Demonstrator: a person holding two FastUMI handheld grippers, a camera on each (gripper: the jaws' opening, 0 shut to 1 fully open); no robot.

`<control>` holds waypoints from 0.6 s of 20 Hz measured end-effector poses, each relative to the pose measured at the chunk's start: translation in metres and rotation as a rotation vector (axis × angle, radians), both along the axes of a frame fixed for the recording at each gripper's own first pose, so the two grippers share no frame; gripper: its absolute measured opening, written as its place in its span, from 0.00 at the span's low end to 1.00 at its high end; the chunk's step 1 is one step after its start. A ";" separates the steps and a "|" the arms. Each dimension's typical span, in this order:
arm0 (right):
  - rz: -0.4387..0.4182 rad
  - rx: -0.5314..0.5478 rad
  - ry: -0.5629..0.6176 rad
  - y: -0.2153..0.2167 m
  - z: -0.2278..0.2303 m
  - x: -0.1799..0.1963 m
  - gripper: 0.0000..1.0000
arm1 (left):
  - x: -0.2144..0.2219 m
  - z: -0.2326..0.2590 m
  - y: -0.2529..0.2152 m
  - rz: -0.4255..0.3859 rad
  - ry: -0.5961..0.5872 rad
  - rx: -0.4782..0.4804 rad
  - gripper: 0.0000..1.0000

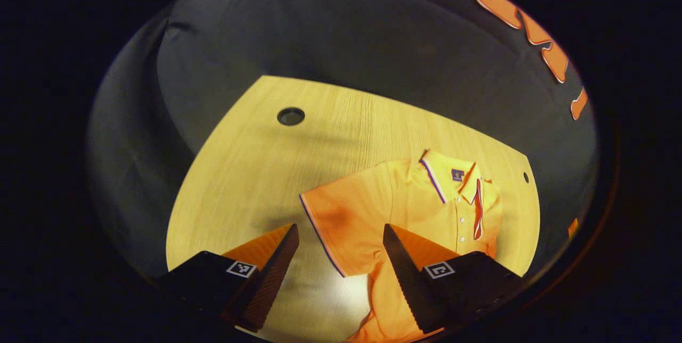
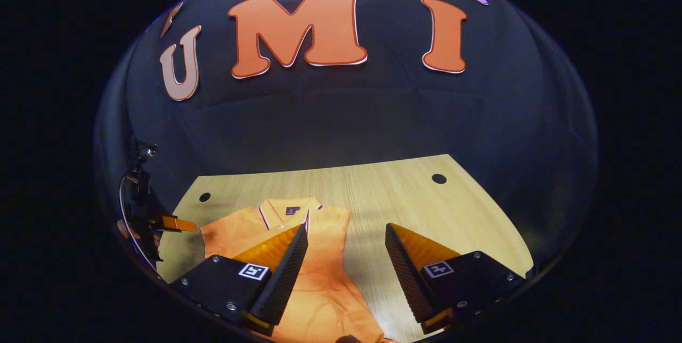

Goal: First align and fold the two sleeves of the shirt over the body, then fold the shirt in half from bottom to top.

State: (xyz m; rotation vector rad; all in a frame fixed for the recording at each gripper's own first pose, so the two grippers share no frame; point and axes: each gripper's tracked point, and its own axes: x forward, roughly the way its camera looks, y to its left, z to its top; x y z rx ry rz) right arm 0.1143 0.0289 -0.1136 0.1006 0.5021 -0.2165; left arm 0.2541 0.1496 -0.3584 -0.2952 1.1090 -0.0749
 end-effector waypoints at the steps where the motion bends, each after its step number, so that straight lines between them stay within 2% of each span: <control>1: -0.007 -0.007 -0.015 -0.004 0.005 -0.006 0.90 | 0.001 -0.009 0.000 0.001 0.046 0.003 0.98; 6: -0.037 -0.052 -0.063 -0.019 0.029 -0.035 0.92 | 0.001 -0.054 -0.003 0.011 0.197 0.036 0.97; 9: -0.047 -0.066 -0.072 -0.024 0.036 -0.046 0.92 | 0.007 -0.070 -0.001 0.003 0.244 0.098 0.99; 10: -0.050 -0.073 -0.070 -0.027 0.036 -0.049 0.93 | 0.007 -0.072 0.000 0.000 0.253 0.121 0.96; 12: -0.055 -0.082 -0.063 -0.030 0.035 -0.055 0.94 | 0.002 -0.081 -0.004 -0.021 0.290 0.137 0.95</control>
